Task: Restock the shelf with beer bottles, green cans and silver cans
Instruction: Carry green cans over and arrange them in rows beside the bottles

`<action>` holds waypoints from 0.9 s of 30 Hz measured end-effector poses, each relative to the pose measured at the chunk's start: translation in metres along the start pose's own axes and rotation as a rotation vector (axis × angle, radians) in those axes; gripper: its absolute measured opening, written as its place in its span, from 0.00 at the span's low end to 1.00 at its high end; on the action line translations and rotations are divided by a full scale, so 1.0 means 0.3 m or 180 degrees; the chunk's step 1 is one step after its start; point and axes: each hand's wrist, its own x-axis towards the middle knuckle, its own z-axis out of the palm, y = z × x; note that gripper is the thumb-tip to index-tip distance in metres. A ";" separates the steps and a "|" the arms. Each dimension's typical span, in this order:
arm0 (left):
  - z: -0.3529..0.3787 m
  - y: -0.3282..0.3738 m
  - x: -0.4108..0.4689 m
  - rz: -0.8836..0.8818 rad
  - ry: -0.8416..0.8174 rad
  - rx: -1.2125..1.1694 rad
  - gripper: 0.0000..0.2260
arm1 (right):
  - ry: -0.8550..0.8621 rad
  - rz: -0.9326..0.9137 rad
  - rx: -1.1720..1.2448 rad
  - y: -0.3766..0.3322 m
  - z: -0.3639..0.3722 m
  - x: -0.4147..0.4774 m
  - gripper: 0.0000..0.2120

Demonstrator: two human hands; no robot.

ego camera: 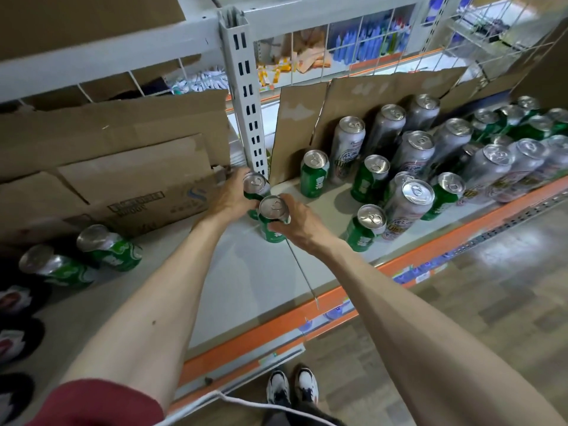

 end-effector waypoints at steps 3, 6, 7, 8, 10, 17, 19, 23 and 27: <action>-0.003 -0.003 -0.009 -0.0005 0.0008 -0.0128 0.26 | 0.0015 0.0002 0.0008 0.008 0.002 0.001 0.27; 0.007 -0.012 -0.006 -0.0076 0.0186 -0.0258 0.22 | 0.0028 0.0023 -0.0013 0.011 0.002 0.000 0.27; 0.013 -0.010 -0.002 -0.0116 0.0252 -0.0312 0.21 | 0.0037 0.0019 -0.0009 0.012 0.002 0.000 0.27; 0.019 0.001 -0.005 -0.0129 0.0278 -0.0358 0.21 | 0.0040 0.0015 0.0011 0.011 0.001 -0.001 0.26; 0.029 0.023 -0.007 -0.0124 0.0240 -0.0384 0.21 | 0.0021 0.0007 0.0051 0.008 -0.001 -0.003 0.25; -0.028 0.041 -0.087 -0.0137 -0.0117 -0.0239 0.19 | -0.0021 -0.0044 0.0069 -0.022 -0.064 -0.032 0.22; -0.078 0.037 -0.135 -0.0192 -0.0168 -0.0322 0.21 | 0.0091 -0.0111 0.0085 -0.054 -0.104 -0.030 0.22; -0.216 -0.007 -0.264 -0.0287 -0.0055 -0.0095 0.21 | 0.0131 -0.0273 -0.0177 -0.160 -0.142 -0.005 0.24; -0.376 -0.093 -0.463 -0.0480 0.0249 0.0134 0.20 | -0.0064 -0.0696 -0.0365 -0.331 -0.061 -0.009 0.22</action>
